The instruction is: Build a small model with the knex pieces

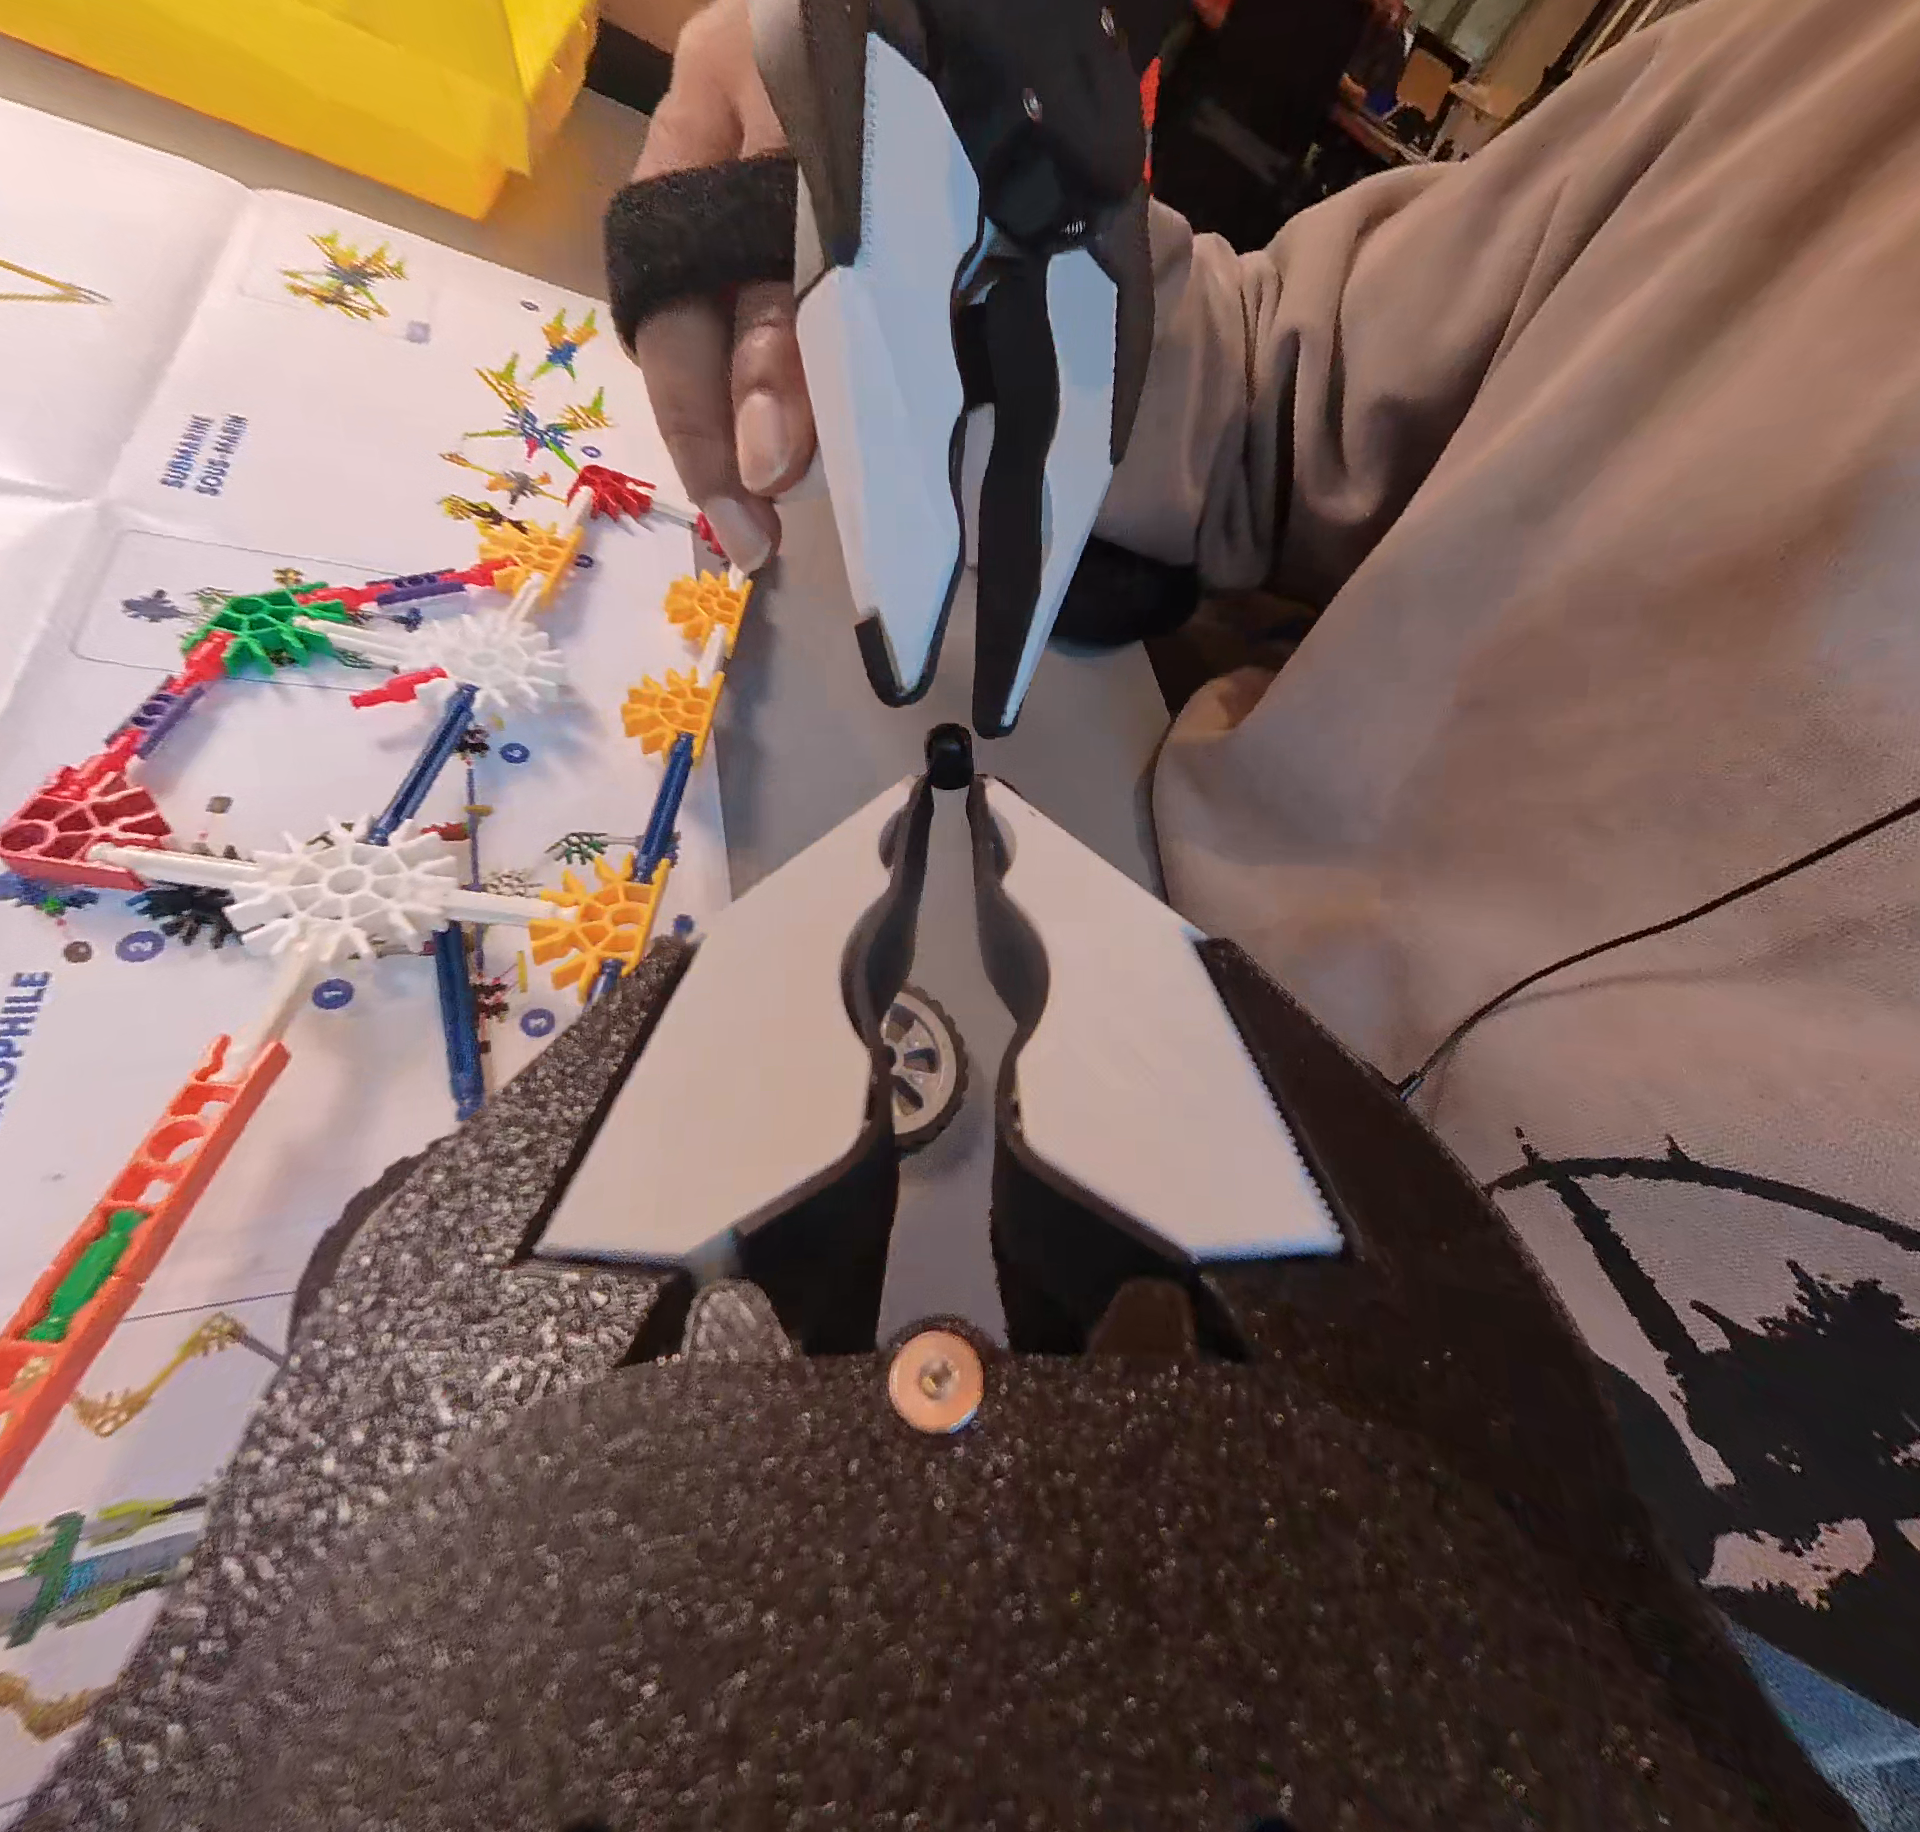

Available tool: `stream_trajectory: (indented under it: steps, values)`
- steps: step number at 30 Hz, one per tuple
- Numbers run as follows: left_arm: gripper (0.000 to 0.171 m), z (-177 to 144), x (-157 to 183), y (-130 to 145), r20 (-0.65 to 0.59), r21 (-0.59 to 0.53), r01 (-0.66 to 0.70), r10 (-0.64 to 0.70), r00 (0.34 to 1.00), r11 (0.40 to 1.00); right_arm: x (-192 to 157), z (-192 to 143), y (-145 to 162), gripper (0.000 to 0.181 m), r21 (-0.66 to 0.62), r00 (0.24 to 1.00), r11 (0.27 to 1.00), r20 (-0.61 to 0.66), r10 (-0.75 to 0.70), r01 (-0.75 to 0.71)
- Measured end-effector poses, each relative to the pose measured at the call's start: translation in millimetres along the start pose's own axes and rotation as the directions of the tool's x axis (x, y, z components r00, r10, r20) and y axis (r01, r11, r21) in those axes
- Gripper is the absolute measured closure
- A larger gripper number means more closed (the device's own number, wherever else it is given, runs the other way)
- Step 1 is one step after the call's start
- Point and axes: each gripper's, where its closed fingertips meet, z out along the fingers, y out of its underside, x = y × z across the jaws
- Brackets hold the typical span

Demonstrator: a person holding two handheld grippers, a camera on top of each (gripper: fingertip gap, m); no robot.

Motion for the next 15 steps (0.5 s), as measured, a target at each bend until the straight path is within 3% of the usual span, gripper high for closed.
stream_trajectory:
  steps: [8, 15]
  values:
    - [0.166, 6.4, 9.7, 18.8, -0.06, -0.103, -0.001, -0.005, 0.998, 0.995, -21.0, 13.0, 4.5, 0.17, -0.063, 0.996, 0.997, 0.079, -0.043, 0.048]
    - [0.167, 7.3, 13.1, 24.1, -0.082, -0.127, 0.006, -0.016, 0.996, 0.992, -28.5, 21.3, 10.6, 0.173, -0.104, 0.993, 0.991, 0.1, -0.07, 0.08]
